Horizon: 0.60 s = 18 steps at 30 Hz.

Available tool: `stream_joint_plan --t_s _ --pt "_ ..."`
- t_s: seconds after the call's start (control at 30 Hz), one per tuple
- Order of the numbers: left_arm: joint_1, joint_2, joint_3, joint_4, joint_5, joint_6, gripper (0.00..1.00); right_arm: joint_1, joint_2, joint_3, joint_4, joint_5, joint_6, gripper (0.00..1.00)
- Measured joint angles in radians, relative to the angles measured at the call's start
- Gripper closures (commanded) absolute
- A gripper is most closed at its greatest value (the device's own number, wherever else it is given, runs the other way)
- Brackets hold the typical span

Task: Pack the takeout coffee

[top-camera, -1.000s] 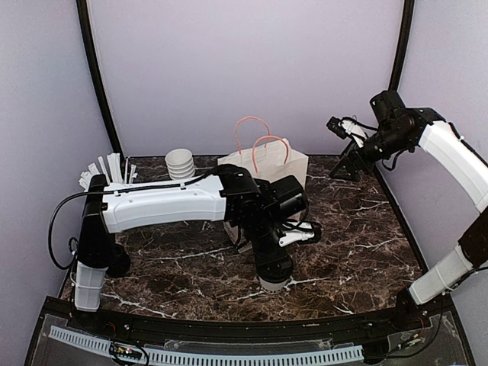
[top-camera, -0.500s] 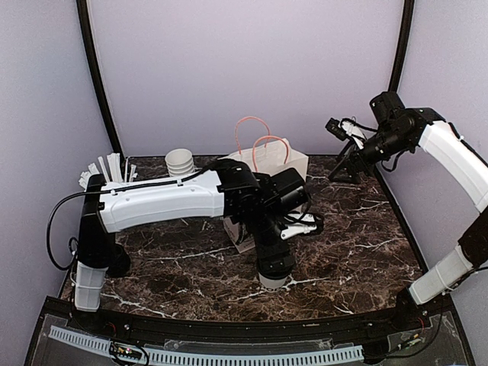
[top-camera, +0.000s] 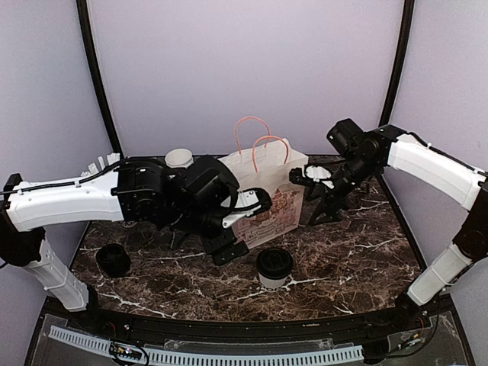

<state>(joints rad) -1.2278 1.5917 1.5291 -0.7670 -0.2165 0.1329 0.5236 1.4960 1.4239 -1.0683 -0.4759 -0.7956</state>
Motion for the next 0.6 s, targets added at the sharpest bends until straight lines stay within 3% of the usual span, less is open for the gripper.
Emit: stream_joint_plan --t_s 0.27,0.47,0.6 --pt "0.001 -0.18 -0.401 0.272 -0.01 -0.234 0.11 0.173 0.136 -0.003 0.043 0.146 -0.089 0.16" --pt "0.003 -0.188 -0.554 0.423 -0.008 -0.357 0.13 0.222 0.149 -0.028 0.089 0.211 -0.113 0.16" --pt "0.007 -0.171 -0.576 0.489 0.01 -0.39 0.14 0.252 0.149 -0.06 0.116 0.235 -0.113 0.17"
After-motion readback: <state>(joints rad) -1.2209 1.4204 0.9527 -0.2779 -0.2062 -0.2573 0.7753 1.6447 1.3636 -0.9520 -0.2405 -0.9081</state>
